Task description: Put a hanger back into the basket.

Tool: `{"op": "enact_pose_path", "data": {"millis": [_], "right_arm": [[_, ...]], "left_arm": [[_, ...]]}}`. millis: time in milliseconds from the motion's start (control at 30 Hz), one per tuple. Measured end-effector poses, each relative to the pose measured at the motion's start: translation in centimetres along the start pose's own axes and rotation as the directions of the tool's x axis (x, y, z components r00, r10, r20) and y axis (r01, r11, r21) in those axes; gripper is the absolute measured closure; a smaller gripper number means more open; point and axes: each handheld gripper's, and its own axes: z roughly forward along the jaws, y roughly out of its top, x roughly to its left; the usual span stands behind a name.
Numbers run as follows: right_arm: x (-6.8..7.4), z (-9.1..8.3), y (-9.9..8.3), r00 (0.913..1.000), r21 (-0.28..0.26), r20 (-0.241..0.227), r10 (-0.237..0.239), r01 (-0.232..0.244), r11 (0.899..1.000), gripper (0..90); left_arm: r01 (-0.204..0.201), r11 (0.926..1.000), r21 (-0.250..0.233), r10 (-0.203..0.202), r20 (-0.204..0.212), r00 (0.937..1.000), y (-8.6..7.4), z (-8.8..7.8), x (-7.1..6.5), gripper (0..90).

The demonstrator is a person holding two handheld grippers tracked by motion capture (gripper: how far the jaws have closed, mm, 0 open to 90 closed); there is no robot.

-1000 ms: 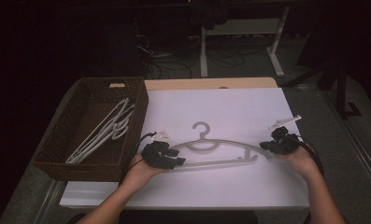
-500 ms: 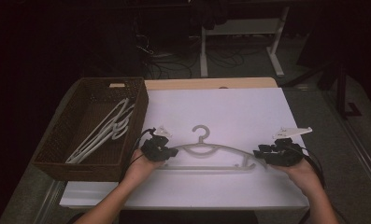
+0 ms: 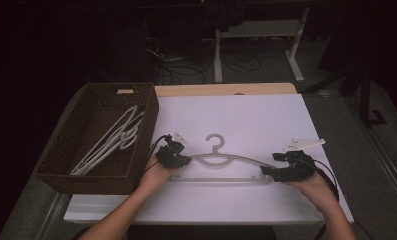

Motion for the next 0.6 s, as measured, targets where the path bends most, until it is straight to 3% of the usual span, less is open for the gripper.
{"op": "enact_pose_path", "data": {"millis": [300,600], "right_arm": [[-0.1,-0.2,0.0,0.9999,-0.008,0.013,0.001,-0.001,1.000,28.7],[-0.4,-0.5,-0.1,0.9998,-0.019,0.019,0.003,-0.003,1.000,28.7]], "left_arm": [[0.003,1.0000,0.000,-0.003,-0.059,0.9983,1.5,1.0,1.1,90.0],[0.031,0.9995,-0.012,-0.032,-0.104,0.9941,4.3,2.8,3.8,90.0]]}}
